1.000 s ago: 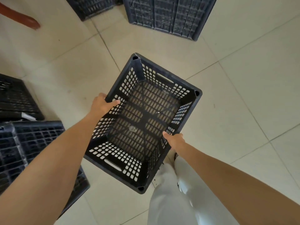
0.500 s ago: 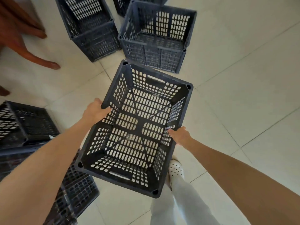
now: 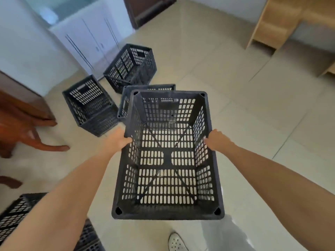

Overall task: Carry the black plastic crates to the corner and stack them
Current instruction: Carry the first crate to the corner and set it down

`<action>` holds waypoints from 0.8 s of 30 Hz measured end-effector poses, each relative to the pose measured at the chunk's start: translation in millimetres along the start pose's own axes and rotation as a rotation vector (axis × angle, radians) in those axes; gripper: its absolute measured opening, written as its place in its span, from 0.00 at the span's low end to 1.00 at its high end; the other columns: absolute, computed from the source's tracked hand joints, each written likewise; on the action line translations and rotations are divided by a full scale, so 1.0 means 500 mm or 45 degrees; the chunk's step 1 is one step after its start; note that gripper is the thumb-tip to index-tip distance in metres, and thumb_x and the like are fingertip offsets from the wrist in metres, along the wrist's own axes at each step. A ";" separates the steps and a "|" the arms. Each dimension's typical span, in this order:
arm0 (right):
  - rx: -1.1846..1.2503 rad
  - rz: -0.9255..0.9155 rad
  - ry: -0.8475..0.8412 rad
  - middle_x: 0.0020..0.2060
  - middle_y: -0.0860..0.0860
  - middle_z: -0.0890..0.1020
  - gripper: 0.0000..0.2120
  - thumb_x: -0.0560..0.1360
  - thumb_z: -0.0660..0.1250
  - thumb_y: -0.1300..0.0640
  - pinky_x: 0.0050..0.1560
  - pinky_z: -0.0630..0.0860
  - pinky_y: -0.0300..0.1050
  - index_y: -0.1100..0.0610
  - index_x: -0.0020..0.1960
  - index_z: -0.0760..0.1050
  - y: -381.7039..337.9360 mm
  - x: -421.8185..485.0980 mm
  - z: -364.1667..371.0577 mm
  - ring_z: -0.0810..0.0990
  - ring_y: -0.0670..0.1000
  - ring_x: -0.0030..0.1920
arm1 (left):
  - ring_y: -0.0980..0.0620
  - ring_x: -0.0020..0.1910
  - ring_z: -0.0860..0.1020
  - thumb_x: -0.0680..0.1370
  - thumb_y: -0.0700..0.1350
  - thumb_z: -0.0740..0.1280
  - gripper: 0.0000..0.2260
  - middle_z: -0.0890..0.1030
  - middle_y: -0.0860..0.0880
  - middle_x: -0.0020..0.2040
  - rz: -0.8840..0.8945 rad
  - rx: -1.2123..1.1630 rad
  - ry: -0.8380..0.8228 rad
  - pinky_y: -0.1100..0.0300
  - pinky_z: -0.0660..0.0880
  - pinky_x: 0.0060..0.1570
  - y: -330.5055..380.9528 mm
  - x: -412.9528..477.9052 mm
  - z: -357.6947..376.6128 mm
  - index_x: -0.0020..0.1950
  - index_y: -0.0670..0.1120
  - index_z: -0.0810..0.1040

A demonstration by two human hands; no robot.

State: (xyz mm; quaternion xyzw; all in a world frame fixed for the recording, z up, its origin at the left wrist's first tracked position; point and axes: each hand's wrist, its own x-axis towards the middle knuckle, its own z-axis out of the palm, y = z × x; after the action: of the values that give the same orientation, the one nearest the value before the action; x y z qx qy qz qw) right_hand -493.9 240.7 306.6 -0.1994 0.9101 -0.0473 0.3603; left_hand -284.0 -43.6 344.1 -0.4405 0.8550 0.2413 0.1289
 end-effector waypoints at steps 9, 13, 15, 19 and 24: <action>0.021 -0.010 0.139 0.45 0.55 0.77 0.16 0.81 0.58 0.50 0.48 0.77 0.48 0.62 0.57 0.74 0.142 0.173 -0.329 0.78 0.55 0.44 | 0.42 0.33 0.81 0.75 0.46 0.70 0.14 0.78 0.43 0.36 0.041 0.093 -0.082 0.52 0.78 0.36 0.366 0.188 -0.113 0.48 0.41 0.67; 0.033 -0.001 0.228 0.44 0.54 0.76 0.17 0.81 0.57 0.50 0.46 0.76 0.47 0.62 0.57 0.74 0.171 0.256 -0.472 0.77 0.55 0.43 | 0.46 0.29 0.79 0.74 0.46 0.71 0.13 0.79 0.41 0.40 0.089 0.094 -0.022 0.57 0.71 0.27 0.503 0.293 -0.167 0.45 0.43 0.68; 0.057 0.012 0.265 0.44 0.54 0.76 0.17 0.81 0.57 0.49 0.44 0.74 0.46 0.61 0.57 0.74 0.180 0.308 -0.537 0.76 0.55 0.42 | 0.43 0.34 0.80 0.74 0.46 0.71 0.13 0.79 0.41 0.41 0.082 0.064 0.005 0.53 0.76 0.32 0.561 0.354 -0.184 0.48 0.42 0.70; 0.086 0.026 0.306 0.38 0.52 0.75 0.17 0.81 0.57 0.47 0.34 0.70 0.41 0.61 0.55 0.74 0.187 0.427 -0.662 0.74 0.50 0.35 | 0.40 0.42 0.83 0.75 0.49 0.71 0.18 0.83 0.39 0.45 0.156 0.114 0.009 0.48 0.80 0.49 0.669 0.499 -0.218 0.55 0.38 0.73; 0.166 0.105 0.322 0.40 0.54 0.79 0.19 0.81 0.56 0.47 0.43 0.73 0.45 0.62 0.55 0.75 0.182 0.597 -0.832 0.78 0.53 0.39 | 0.43 0.35 0.81 0.77 0.52 0.69 0.15 0.80 0.44 0.34 0.343 0.168 0.001 0.52 0.80 0.45 0.831 0.721 -0.282 0.45 0.40 0.74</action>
State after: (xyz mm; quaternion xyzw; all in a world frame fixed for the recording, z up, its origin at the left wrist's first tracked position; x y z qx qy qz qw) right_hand -1001.8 181.6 401.6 -0.1304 0.9506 -0.1160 0.2567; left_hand -832.8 -161.0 432.2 -0.3124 0.9205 0.1995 0.1236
